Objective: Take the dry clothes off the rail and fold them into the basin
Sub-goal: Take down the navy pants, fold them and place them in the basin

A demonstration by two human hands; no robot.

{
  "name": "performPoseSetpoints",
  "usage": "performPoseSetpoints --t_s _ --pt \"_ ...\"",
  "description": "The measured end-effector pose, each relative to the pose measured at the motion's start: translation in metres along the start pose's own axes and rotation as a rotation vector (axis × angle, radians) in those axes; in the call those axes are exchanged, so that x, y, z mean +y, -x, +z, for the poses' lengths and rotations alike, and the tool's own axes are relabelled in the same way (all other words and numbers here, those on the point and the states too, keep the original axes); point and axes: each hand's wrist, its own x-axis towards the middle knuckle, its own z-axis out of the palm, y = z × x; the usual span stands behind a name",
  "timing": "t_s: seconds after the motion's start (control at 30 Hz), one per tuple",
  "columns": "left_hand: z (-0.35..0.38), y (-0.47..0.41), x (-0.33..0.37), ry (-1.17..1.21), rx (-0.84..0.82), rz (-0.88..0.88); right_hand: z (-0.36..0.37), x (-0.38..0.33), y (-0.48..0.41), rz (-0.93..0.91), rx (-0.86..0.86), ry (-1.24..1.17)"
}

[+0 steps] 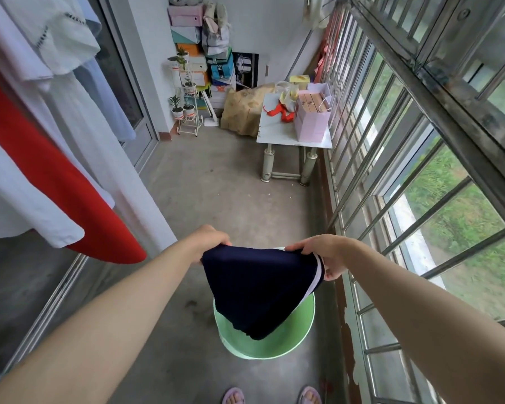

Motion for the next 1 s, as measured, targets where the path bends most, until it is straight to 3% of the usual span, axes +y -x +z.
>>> performPoseSetpoints --t_s 0.1,0.17,0.27,0.37,0.47,0.6,0.67,0.8,0.87,1.0 --pt "-0.004 0.002 -0.005 -0.083 -0.194 0.033 -0.002 0.003 -0.001 -0.09 -0.025 0.209" --pt "-0.003 0.002 -0.008 -0.197 -0.269 0.059 -0.002 0.006 -0.008 -0.197 0.069 0.578" --pt "0.005 -0.002 -0.011 -0.518 -0.228 0.109 0.008 0.019 -0.029 -0.302 0.283 1.163" --pt "0.017 0.001 -0.012 -0.786 -0.061 0.207 0.011 0.035 -0.046 -0.346 0.461 1.232" --pt "0.025 -0.002 -0.018 -0.731 0.087 0.258 0.004 0.042 -0.048 -0.375 0.542 1.174" --pt "0.016 -0.012 -0.029 -0.567 0.017 0.324 -0.015 0.044 -0.039 -0.413 0.575 1.041" --pt "0.009 -0.011 -0.034 -0.342 -0.016 0.342 -0.03 0.053 -0.035 -0.443 0.502 0.743" --pt "0.004 0.002 -0.03 0.123 -0.019 0.397 -0.039 0.073 -0.02 -0.693 0.013 -0.067" --pt "0.006 0.007 -0.02 0.312 -0.049 0.43 -0.031 0.07 -0.013 -0.683 0.004 -0.303" --pt "0.011 0.019 0.016 0.723 -0.056 0.353 -0.019 0.038 -0.006 -0.663 0.216 -0.506"
